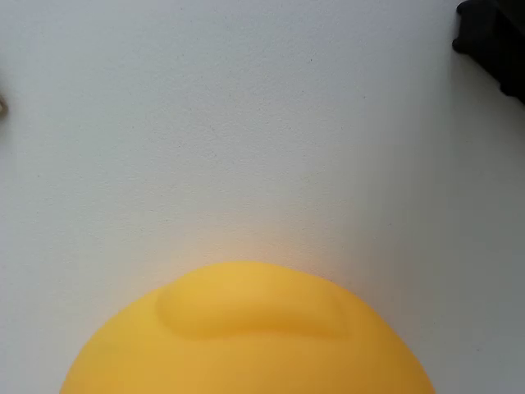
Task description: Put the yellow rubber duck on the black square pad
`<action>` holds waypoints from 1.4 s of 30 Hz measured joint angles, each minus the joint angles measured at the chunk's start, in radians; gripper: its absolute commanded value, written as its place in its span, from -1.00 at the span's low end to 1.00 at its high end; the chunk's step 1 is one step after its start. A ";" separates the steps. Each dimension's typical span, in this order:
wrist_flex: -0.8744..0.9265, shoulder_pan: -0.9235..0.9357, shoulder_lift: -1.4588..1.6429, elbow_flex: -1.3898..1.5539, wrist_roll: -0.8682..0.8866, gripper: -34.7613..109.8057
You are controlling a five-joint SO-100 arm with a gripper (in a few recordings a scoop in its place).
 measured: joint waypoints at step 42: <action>-0.153 0.011 -0.135 -0.006 0.008 -0.17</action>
